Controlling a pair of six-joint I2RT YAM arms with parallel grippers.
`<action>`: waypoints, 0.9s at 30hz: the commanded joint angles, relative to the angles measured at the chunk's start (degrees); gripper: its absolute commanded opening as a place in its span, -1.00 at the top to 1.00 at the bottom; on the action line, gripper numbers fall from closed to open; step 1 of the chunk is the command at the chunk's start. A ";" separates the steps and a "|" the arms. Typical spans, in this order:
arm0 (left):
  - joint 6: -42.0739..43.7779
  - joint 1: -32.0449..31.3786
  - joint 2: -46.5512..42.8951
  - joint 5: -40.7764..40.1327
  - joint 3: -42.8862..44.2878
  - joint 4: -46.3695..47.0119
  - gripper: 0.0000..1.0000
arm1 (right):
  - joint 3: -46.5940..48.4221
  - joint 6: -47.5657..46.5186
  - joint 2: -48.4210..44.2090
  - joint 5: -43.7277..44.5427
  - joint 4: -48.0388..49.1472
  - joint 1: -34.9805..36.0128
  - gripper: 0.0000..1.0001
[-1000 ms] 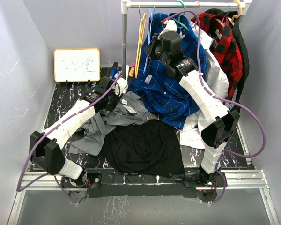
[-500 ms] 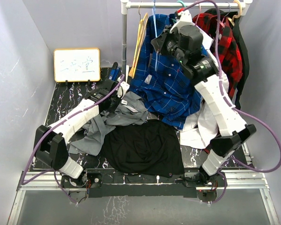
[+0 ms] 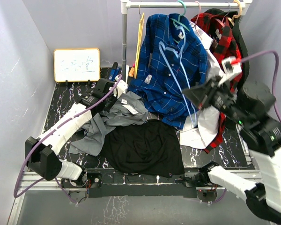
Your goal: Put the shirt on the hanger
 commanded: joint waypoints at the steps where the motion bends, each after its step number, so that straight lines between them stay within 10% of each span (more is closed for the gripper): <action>1: 1.05 -0.12 -3.87 -0.74 0.67 -0.71 1.00 | -6.74 4.05 -9.29 -16.11 -8.07 -0.17 1.00; 12: -1.26 -0.13 -7.53 1.66 0.80 -2.45 1.00 | -38.27 28.16 -37.17 -30.65 6.20 -0.32 1.00; 27: -2.81 1.10 -11.53 7.93 3.68 -7.50 1.00 | -51.75 24.12 -23.51 -32.51 33.74 -0.49 1.00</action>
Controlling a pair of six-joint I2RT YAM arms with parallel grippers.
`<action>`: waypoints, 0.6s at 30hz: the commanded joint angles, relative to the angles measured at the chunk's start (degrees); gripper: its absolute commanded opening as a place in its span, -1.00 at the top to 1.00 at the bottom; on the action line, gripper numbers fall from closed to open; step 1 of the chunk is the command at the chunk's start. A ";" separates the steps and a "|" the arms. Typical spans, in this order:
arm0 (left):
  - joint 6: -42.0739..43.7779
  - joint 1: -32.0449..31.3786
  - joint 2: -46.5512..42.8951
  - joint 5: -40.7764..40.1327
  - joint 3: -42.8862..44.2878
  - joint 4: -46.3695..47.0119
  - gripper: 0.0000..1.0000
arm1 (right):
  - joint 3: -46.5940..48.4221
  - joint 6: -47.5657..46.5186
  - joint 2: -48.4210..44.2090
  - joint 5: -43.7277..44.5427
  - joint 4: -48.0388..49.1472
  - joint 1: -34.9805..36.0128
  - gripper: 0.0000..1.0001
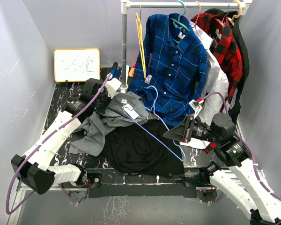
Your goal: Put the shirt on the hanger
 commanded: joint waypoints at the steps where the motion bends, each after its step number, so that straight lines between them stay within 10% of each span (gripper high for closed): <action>1: -0.82 0.42 -2.17 2.06 1.92 -1.94 1.00 | -1.93 -0.90 2.69 -0.79 16.91 -0.16 1.00; 18: -2.65 2.04 -3.47 4.79 5.96 -3.42 1.00 | -0.08 -4.53 17.92 2.94 27.61 6.37 1.00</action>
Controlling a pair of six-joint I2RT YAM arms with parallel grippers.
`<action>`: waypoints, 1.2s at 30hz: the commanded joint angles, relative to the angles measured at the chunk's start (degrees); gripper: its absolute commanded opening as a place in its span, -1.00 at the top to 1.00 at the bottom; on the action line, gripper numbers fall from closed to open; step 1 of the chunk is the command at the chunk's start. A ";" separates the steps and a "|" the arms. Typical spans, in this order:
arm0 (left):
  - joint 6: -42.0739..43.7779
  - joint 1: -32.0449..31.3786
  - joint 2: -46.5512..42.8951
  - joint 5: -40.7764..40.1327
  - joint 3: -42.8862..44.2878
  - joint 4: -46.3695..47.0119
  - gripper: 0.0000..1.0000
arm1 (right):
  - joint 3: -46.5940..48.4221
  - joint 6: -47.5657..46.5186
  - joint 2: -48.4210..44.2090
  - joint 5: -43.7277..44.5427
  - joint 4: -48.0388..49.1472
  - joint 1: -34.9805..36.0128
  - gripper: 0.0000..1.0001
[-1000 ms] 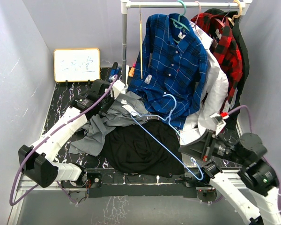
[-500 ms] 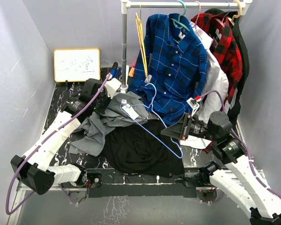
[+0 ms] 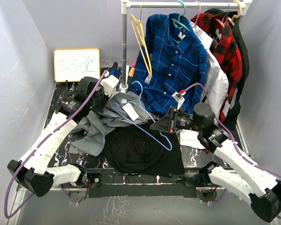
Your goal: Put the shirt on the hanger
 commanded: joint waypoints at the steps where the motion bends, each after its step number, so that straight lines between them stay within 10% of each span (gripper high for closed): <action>1: -1.90 1.69 -1.38 2.62 3.62 -0.63 1.00 | 3.96 -4.34 3.60 2.81 5.09 3.04 1.00; 36: -1.15 3.73 -4.36 4.14 -4.19 0.32 1.00 | 4.34 -0.35 34.42 -4.51 50.42 4.20 1.00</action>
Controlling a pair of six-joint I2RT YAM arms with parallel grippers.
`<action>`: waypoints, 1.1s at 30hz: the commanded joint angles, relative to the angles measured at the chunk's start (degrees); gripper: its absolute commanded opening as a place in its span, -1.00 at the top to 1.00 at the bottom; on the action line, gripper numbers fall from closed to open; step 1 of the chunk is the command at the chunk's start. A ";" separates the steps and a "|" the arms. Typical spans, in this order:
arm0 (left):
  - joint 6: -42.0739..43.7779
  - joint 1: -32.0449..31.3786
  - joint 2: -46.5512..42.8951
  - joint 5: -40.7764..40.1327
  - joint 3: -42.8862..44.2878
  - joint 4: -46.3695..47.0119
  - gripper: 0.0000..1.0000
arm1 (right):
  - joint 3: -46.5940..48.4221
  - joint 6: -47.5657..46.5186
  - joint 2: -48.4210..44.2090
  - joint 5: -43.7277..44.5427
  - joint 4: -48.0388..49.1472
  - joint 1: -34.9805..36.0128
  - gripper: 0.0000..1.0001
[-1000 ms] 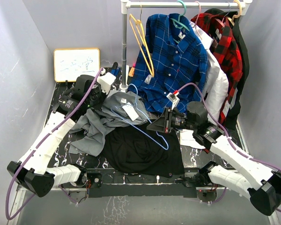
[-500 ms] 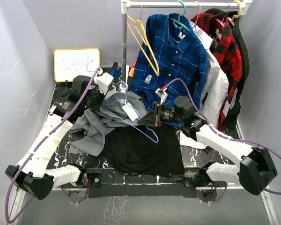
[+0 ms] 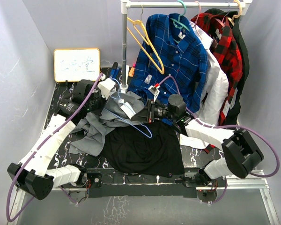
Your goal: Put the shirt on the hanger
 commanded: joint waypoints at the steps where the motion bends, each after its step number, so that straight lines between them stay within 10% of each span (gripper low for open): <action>1: 0.76 0.40 -2.68 -1.80 -1.54 0.59 1.00 | 0.40 2.71 1.20 -1.08 18.83 -0.41 1.00; 28: -0.78 0.40 1.46 9.48 0.40 -1.88 1.00 | 12.92 6.25 29.96 -4.38 33.01 -0.53 1.00; 29: -0.27 0.40 1.54 10.30 0.08 -2.10 0.92 | 13.10 6.44 30.37 -4.43 33.24 -0.55 1.00; 32: 1.90 0.40 1.78 6.94 -1.07 -1.58 -0.34 | 12.75 6.55 31.21 -4.69 33.79 -0.62 1.00; 33: 2.17 0.40 2.16 3.53 -1.46 -0.41 -0.46 | 12.48 6.69 31.46 -4.80 34.09 -0.68 1.00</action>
